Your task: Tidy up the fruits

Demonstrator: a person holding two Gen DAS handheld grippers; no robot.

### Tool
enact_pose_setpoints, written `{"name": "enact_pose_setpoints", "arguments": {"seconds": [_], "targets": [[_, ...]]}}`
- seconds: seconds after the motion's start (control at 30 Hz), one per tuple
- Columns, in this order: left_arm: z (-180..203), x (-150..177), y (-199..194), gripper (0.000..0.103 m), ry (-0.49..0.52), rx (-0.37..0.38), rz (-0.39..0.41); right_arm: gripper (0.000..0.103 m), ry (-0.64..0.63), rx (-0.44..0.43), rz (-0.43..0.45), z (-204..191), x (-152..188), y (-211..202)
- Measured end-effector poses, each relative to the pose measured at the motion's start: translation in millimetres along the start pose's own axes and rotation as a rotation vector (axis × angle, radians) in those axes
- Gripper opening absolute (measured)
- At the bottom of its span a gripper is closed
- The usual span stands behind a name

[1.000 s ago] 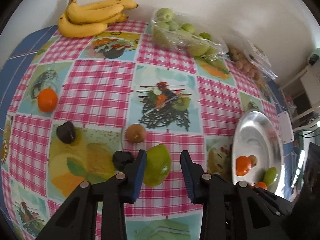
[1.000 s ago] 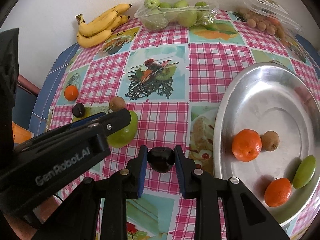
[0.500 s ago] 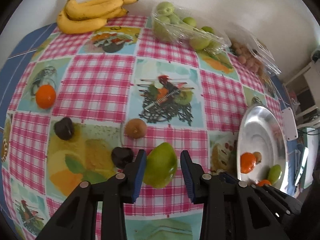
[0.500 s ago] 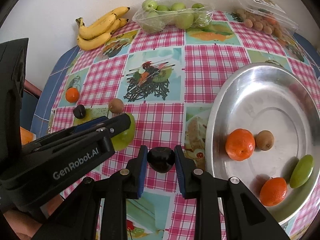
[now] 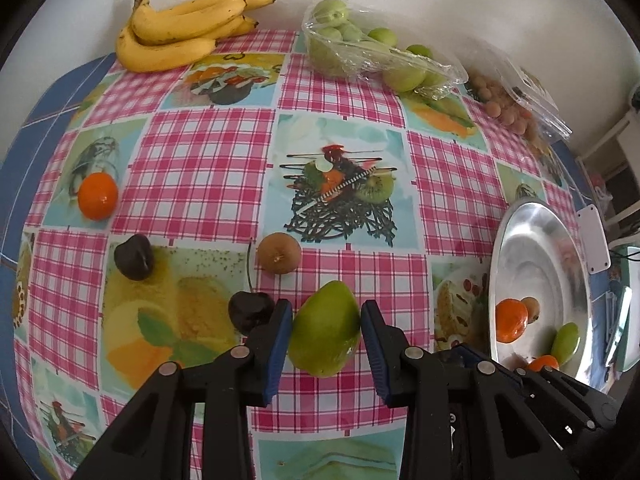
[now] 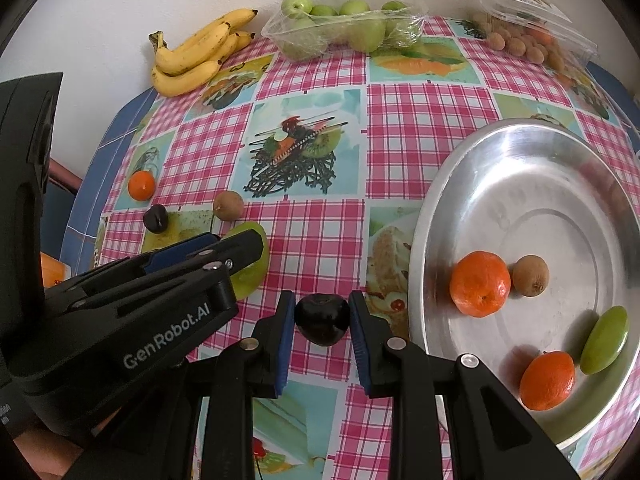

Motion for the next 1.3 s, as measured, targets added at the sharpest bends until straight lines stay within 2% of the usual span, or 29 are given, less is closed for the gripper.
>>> {"name": "enact_pose_setpoints", "arguments": {"seconds": [0.23, 0.37, 0.97, 1.13, 1.3], "targets": [[1, 0, 1, 0.040, 0.017, -0.005, -0.011, 0.028, 0.002, -0.001, -0.003, 0, 1, 0], [1, 2, 7, 0.044, -0.018, 0.034, -0.043, 0.028, 0.007, 0.000, -0.006, 1, 1, 1], [2, 4, 3, 0.042, -0.004, 0.024, -0.039, 0.028, 0.013, -0.003, -0.007, 2, 1, 0], [1, 0, -5, 0.040, -0.019, 0.027, -0.014, 0.028, 0.017, -0.011, 0.000, 1, 0, -4], [2, -4, -13, 0.031, -0.018, 0.027, 0.008, 0.028, 0.019, -0.020, 0.010, 0, -2, -9]]}}
Point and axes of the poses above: each gripper's, at about its wrist camera, not at the fingertips, and y roughly the way its jaws point, z to its right, x to its underside, the point moved 9 cm from there along y, roughly the way its jaws point
